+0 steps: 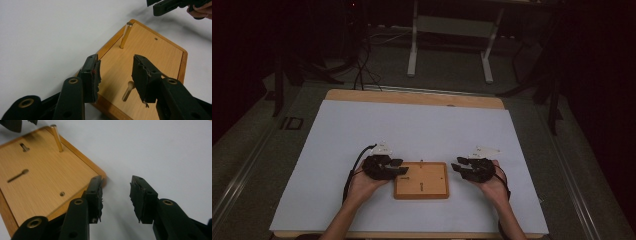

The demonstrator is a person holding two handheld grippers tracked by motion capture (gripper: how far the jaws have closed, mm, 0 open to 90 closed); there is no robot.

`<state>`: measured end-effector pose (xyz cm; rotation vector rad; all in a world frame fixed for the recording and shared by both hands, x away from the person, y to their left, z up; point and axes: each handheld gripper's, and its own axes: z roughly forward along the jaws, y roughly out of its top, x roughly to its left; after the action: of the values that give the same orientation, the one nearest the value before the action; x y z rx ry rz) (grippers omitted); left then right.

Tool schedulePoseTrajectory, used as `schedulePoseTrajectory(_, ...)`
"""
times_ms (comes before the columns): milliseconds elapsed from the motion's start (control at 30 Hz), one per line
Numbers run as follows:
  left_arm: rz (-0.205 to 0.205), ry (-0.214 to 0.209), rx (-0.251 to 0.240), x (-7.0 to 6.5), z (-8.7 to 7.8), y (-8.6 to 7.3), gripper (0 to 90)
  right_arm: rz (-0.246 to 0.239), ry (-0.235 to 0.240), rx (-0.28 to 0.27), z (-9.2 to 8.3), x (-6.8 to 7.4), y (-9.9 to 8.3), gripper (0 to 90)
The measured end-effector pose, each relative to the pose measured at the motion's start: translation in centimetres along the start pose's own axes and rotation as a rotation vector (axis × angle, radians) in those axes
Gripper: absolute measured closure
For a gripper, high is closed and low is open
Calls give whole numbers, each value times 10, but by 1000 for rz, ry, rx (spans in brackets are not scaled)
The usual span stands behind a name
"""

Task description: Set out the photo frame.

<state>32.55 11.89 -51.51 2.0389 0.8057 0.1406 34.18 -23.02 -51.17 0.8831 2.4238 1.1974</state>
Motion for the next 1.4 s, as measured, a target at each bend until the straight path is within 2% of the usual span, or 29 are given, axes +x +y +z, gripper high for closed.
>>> schedulePoseTrajectory(267,10,38,3,-3,-8,-8,559,-21,32,-3,12,8,7,616)
schedulePoseTrajectory(600,-7,67,-8,-1,-18,-16,554,-38,71,-10,27,17,17,618)
schedulePoseTrajectory(1400,-10,79,-10,0,-22,-18,549,-78,162,-36,54,40,36,617)
